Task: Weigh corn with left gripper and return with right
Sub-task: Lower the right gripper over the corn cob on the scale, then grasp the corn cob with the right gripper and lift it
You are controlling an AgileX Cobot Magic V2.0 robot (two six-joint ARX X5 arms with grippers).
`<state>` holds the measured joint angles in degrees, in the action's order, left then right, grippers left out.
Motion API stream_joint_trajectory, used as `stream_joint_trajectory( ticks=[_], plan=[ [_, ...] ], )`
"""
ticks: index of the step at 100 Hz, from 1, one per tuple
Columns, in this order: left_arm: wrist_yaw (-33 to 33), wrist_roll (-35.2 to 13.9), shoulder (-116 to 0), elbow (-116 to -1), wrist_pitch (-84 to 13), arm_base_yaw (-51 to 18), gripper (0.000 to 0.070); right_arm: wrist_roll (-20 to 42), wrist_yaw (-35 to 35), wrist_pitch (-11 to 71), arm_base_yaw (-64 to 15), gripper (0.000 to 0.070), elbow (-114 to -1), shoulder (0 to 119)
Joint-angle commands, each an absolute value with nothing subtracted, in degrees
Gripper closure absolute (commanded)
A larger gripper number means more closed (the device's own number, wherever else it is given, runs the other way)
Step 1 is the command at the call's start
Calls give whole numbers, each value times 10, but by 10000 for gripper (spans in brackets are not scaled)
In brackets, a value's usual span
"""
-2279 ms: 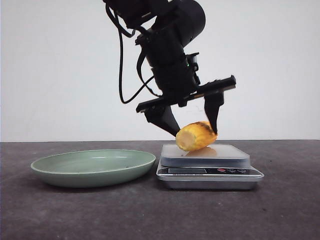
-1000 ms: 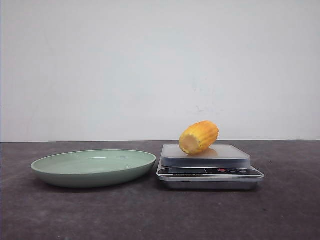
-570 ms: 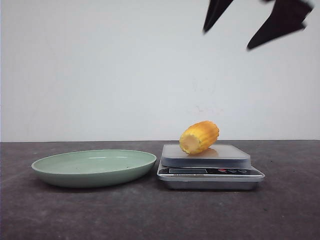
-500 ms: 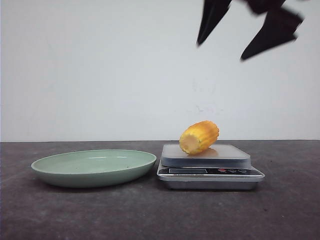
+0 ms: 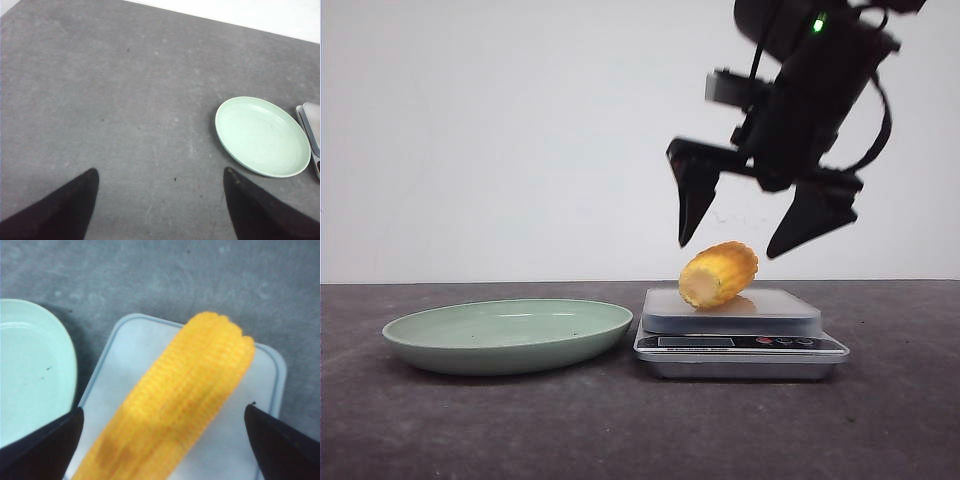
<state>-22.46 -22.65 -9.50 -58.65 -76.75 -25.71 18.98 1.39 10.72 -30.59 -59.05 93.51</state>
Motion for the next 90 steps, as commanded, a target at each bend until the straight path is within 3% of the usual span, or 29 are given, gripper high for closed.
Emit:
stream_joint_trajectory(
  ticks=[1,9,16,25,34,45,90],
  plan=[
    [-224,-224,-93,-593,-757,-259,224,209,16,100,-310,44,-601,959],
    [-225,-218,-93,-593,-751,-259,224,214,16,100,-310,53,-601,972],
    [-226,-217,-93,-593,-750,-259,224,220,17,101,-312,128,-601,978],
    [-229,-216,-93,-593,-750,-259,224,221,23,99,-317,304,-601,978],
    [-229,-215,-93,-593,-750,-259,224,220,31,94,-323,432,-602,977],
    [-229,-215,-93,-593,-750,-259,224,220,31,94,-328,700,-602,977],
    [-229,-216,-93,-593,-749,-259,224,181,22,135,-383,700,-702,908]
  ],
)
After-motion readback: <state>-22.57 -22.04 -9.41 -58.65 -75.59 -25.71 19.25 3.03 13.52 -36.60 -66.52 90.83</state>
